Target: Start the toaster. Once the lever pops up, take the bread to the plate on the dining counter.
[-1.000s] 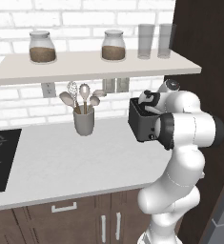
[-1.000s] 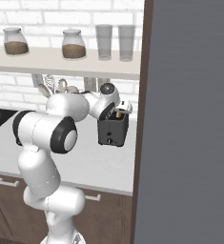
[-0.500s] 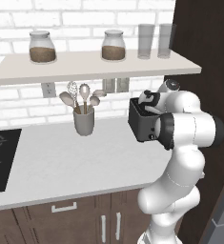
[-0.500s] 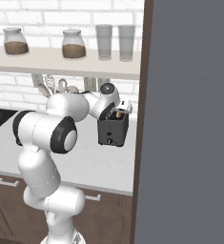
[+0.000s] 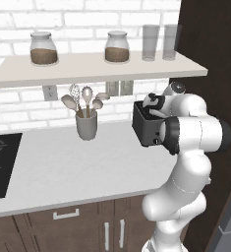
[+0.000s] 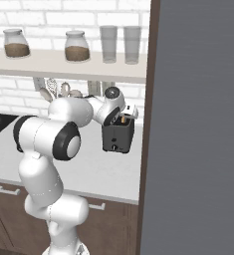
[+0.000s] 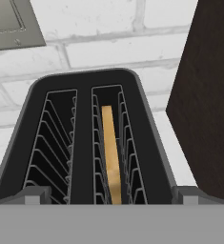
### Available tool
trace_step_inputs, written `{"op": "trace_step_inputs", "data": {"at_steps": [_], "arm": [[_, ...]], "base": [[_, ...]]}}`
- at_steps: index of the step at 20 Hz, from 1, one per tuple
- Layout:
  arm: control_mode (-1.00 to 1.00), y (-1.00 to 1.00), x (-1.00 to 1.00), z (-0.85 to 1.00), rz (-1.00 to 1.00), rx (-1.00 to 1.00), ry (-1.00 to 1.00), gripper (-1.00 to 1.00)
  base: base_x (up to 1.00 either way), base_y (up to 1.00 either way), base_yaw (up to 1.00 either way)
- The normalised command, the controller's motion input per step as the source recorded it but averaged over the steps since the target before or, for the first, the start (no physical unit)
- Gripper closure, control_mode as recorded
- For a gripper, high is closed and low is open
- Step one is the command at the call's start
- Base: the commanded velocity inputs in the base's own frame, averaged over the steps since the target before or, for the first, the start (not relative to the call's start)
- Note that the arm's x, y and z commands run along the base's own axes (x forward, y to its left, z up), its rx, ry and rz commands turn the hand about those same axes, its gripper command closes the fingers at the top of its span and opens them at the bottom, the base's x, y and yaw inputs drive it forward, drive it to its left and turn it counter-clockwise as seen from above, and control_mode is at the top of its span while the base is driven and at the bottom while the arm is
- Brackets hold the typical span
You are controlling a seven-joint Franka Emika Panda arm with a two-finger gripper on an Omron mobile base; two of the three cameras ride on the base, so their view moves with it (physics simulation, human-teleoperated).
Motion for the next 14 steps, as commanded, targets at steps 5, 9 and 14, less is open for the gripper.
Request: {"op": "trace_step_inputs", "data": {"at_steps": [5,9,14], "arm": [[-1.0,0.0,0.0,0.0,0.0,0.0,0.0,-1.0],[-1.0,0.0,0.0,0.0,0.0,0.0,0.0,-1.0],[-1.0,0.0,0.0,0.0,0.0,0.0,0.0,-1.0]], "base": [[0.0,0.0,0.0],[0.0,0.0,0.0],[0.0,0.0,0.0]]}}
